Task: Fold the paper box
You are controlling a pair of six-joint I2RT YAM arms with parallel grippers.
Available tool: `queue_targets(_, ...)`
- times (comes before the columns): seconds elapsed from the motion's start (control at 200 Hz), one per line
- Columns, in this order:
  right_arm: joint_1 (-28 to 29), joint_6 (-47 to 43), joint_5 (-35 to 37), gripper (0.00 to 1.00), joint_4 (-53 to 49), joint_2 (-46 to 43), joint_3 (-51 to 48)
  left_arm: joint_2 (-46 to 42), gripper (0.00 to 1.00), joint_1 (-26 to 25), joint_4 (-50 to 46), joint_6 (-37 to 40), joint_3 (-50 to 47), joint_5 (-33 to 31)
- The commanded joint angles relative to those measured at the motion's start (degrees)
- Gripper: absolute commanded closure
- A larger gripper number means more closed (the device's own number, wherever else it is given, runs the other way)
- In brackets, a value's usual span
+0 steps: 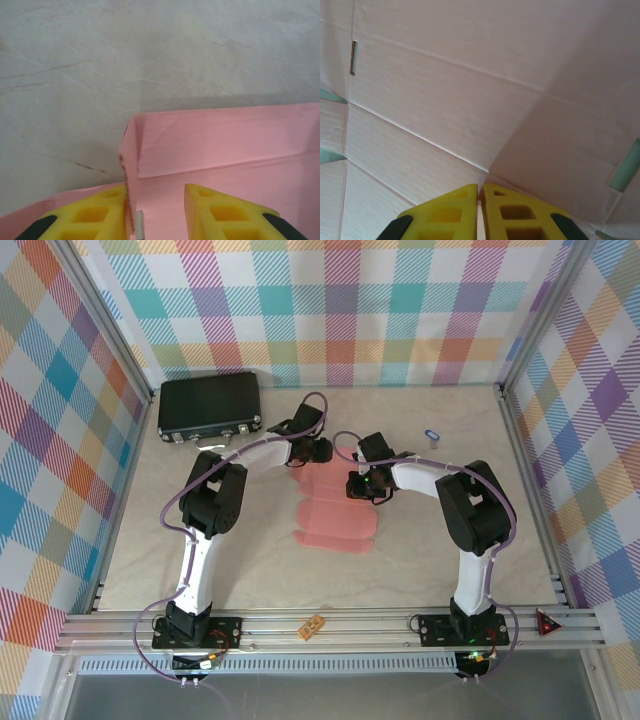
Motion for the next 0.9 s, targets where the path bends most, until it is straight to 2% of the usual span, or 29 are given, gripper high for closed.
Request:
queue_targets(0.0,0.63,-1.28,1.40,0.87,-4.10,3.43,-0.89,-0.06,0.67,-1.00,0.53,2.17,2.51,2.82)
queue_targets(0.205,0.63,-1.89,2.61,0.87,-4.93,2.12,-0.89,-0.52,0.63,-1.33,-0.81,3.04,2.30,2.10)
queue_targets(0.465,-0.02,-1.14,5.39,0.83,-5.60,-4.73,-0.97,-9.75,0.55,-1.50,-0.25,1.66,-3.39,-7.41)
queue_targets(0.6,-2.34,-0.41,4.92,0.78,-4.14,-8.43,-1.42,-13.82,0.55,-2.28,0.96,0.70,-6.90,-6.22)
queue_targets(0.65,-3.61,-0.29,4.09,0.76,-3.72,-9.14,-1.37,-13.82,0.59,-2.64,0.95,-0.16,-7.10,-4.08)
queue_targets(0.755,-6.22,-0.26,2.67,0.72,-4.06,-9.08,-0.10,-12.10,0.77,-4.04,0.95,-1.38,-7.02,0.33)
queue_targets(0.895,-9.00,-0.52,5.32,0.67,-7.11,-6.90,3.65,-7.84,1.00,-5.89,3.05,-3.21,-6.13,3.25)
